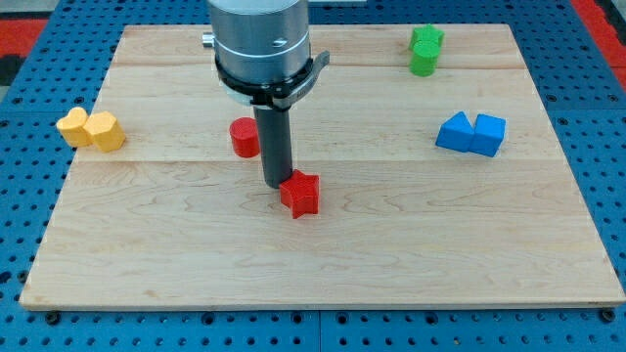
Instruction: Push the red star to the bottom center
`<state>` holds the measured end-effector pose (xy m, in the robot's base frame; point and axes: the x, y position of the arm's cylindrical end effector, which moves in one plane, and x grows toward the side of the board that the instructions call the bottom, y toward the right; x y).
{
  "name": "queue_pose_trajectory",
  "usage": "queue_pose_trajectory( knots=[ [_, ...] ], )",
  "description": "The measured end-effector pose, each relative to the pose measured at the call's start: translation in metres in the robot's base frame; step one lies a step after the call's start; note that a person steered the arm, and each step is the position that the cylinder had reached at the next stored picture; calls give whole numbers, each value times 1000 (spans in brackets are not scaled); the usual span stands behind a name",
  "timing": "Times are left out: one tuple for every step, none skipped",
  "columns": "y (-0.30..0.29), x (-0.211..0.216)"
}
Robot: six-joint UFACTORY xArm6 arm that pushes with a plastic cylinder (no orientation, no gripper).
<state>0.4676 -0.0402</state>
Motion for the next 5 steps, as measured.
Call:
queue_pose_trajectory(
  knots=[
    [27, -9],
    [76, 13],
    [71, 36],
    [60, 13],
    [33, 0]
  ],
)
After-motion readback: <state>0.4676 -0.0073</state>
